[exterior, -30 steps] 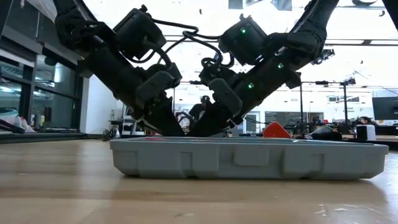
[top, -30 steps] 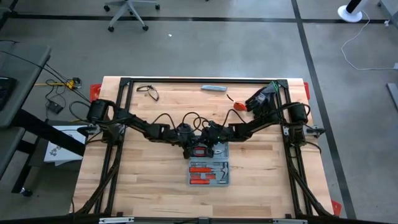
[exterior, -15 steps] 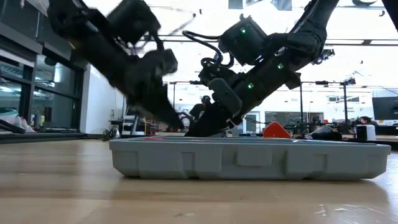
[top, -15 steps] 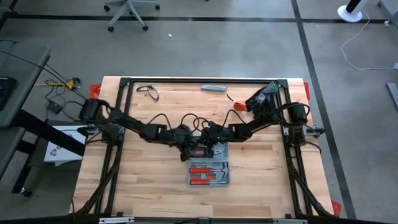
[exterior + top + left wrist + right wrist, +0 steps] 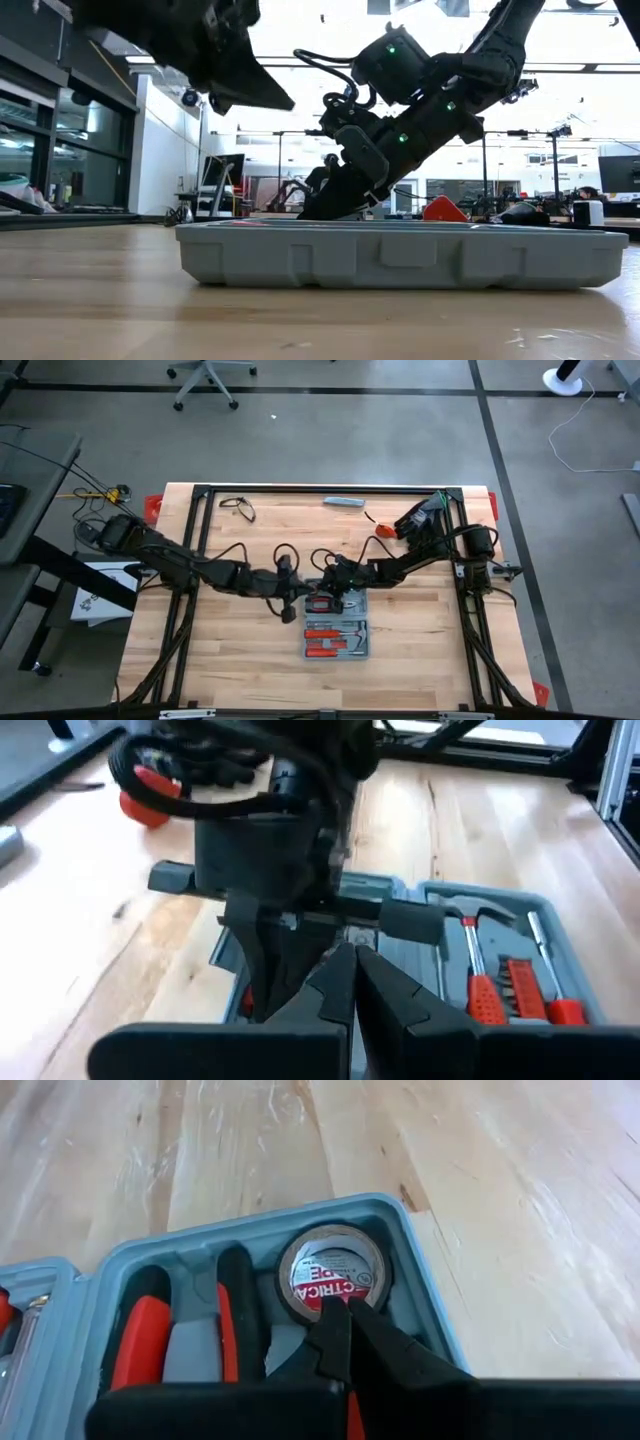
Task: Prefit tool cases
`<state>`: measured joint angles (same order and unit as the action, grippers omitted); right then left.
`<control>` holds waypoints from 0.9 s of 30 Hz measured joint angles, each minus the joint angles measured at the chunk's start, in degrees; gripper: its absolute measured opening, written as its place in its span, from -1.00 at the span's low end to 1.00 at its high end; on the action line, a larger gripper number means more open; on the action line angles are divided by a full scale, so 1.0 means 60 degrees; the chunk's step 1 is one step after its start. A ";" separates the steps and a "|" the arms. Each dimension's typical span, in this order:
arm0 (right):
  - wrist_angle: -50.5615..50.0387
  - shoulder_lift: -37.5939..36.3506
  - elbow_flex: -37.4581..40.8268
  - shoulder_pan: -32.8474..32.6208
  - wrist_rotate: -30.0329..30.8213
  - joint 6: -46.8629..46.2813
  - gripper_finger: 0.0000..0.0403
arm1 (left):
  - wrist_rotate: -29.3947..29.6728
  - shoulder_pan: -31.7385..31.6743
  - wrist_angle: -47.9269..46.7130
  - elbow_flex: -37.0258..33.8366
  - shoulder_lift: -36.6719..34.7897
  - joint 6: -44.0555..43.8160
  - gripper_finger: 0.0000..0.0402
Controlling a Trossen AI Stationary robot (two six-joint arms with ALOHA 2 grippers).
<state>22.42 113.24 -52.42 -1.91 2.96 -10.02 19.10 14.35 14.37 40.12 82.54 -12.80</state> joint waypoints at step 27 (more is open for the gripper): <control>-0.1051 -0.2971 0.0008 0.0011 0.0868 0.1745 -1.00 | 0.1223 0.0234 -0.0532 -0.0176 0.0007 -0.0105 -0.98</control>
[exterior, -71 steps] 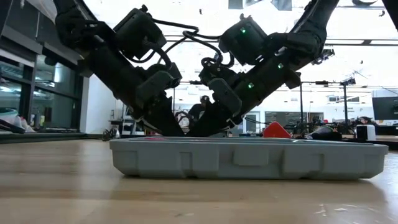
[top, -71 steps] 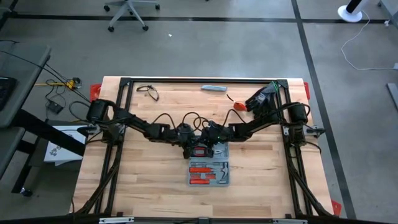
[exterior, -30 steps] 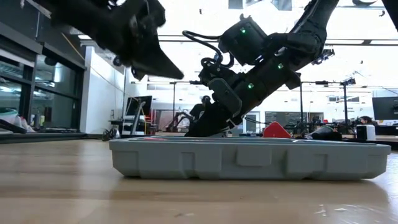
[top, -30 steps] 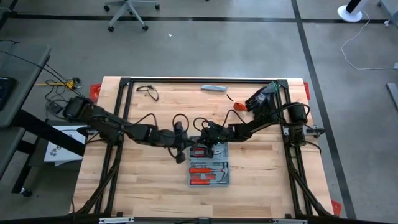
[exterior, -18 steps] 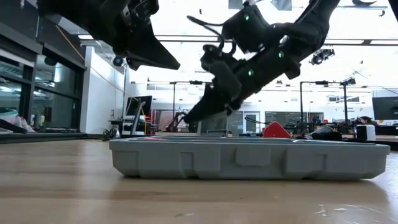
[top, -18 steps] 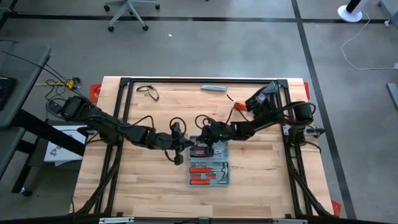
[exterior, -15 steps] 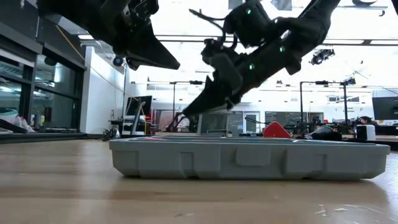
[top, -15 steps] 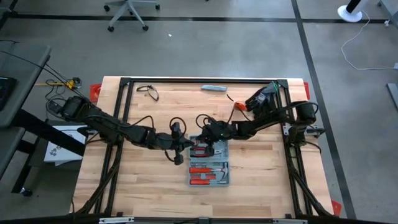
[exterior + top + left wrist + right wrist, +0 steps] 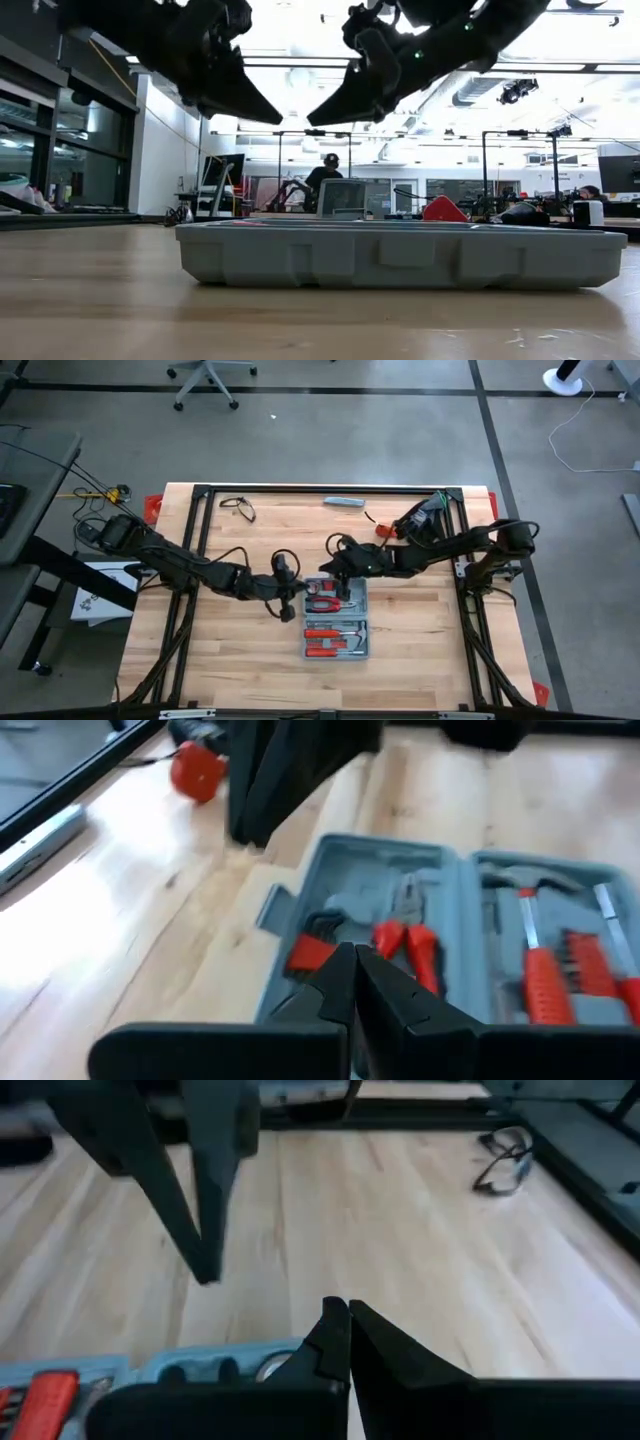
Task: Prefit tool cases
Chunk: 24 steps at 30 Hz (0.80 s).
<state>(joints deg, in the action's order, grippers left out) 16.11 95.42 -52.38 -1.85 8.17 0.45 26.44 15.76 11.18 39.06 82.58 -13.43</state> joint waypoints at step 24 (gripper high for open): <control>0.1178 0.3008 -0.0019 0.0016 -0.1582 -0.1653 -1.00 | -0.1927 -0.1403 0.1776 -0.0100 0.3629 -0.1476 -1.00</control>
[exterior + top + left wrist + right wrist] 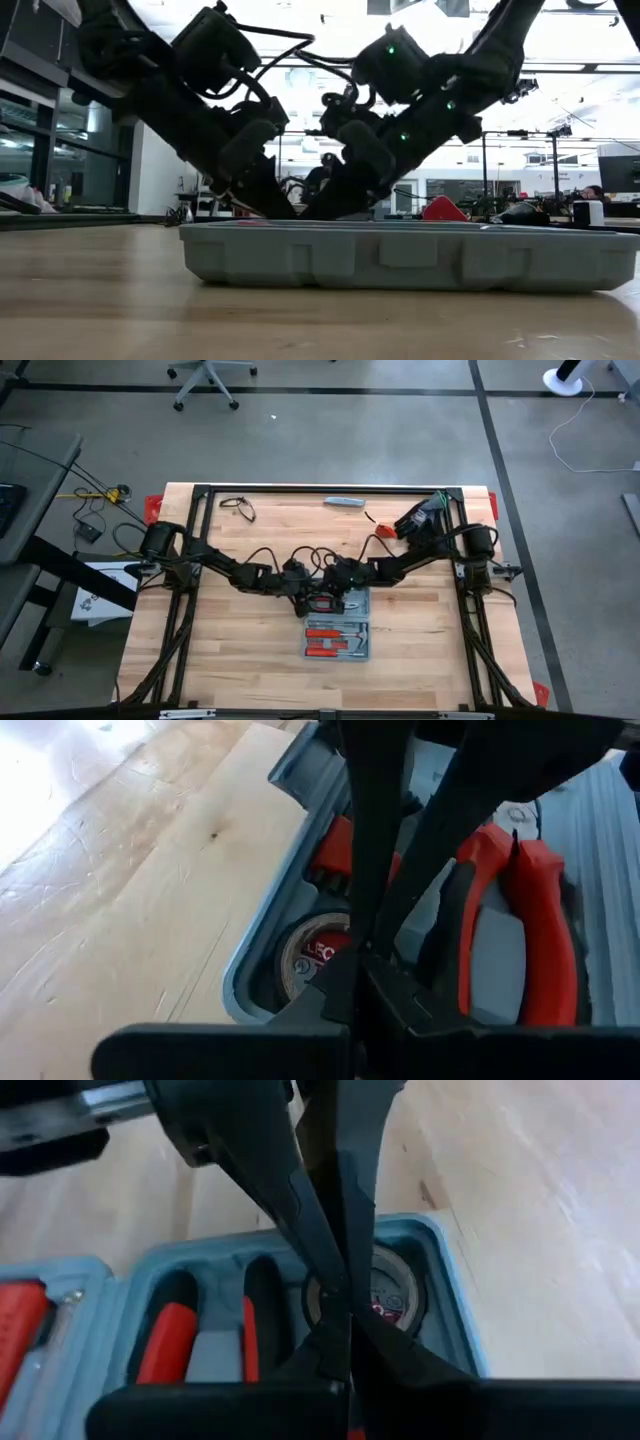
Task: Prefit tool cases
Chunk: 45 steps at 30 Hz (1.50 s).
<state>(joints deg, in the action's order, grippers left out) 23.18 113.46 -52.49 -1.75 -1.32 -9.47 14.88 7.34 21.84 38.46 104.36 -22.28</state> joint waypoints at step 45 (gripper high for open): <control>-0.6242 -0.5590 0.0777 0.4449 0.2047 0.1916 -0.30 | 0.0851 0.1092 -0.0929 -0.0048 -0.3100 0.1907 -1.00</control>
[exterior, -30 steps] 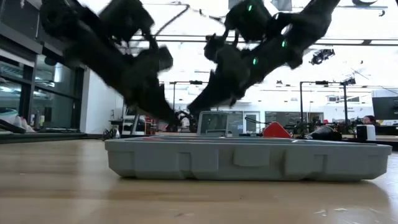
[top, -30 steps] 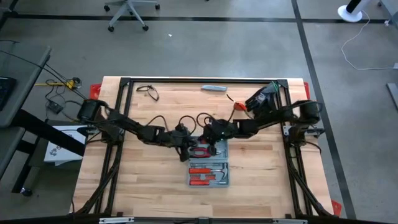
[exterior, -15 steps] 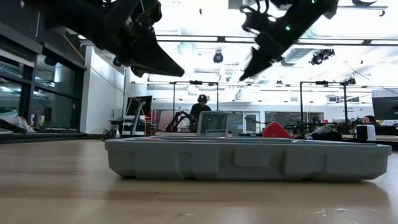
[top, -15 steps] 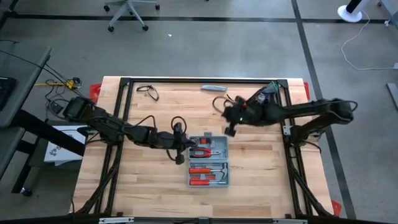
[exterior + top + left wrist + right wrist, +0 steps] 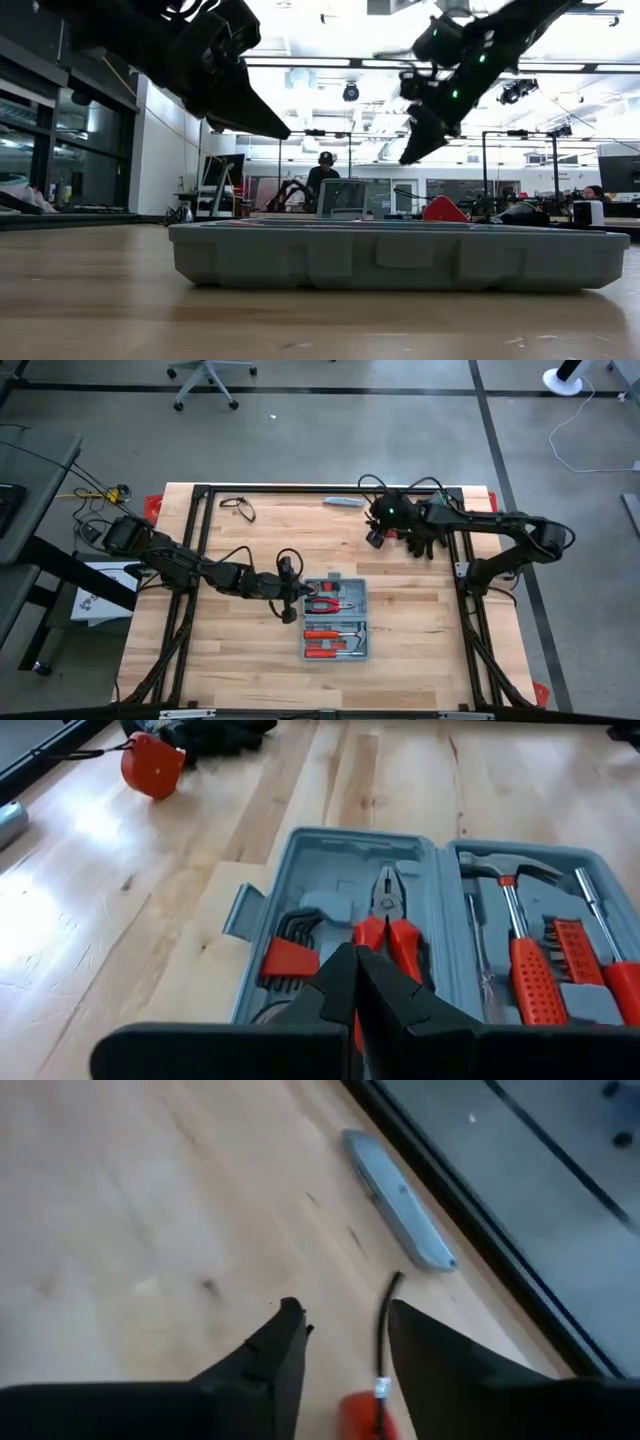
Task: Prefit tool cases
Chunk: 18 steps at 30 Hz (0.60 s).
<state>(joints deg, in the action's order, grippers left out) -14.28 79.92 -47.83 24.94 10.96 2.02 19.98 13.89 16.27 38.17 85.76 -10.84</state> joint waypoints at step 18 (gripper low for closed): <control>-0.0104 0.1683 0.0010 0.1215 -0.1161 0.0153 -0.23 | 0.0023 0.0000 -0.0022 0.0000 0.0000 -0.0093 -1.00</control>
<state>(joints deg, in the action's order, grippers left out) -14.90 90.02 -47.77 32.23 3.99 2.94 20.12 13.89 16.13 38.17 85.76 -11.40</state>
